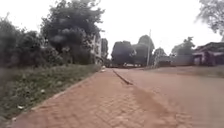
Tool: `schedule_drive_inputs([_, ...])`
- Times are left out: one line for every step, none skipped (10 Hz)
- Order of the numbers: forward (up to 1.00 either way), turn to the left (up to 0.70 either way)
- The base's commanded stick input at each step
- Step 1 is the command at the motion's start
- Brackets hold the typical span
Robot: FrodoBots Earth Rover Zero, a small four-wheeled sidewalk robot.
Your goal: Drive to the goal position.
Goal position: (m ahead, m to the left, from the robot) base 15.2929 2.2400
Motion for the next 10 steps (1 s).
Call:
schedule_drive_inputs([0.7,0.03])
schedule_drive_inputs([0.7,0.03])
schedule_drive_inputs([0.7,0.04])
schedule_drive_inputs([0.7,0.04])
schedule_drive_inputs([0.7,0.04])
schedule_drive_inputs([0.7,0.04])
schedule_drive_inputs([0.7,0.04])
schedule_drive_inputs([0.7,0.03])
schedule_drive_inputs([0.7,0.04])
schedule_drive_inputs([0.7,0.04])
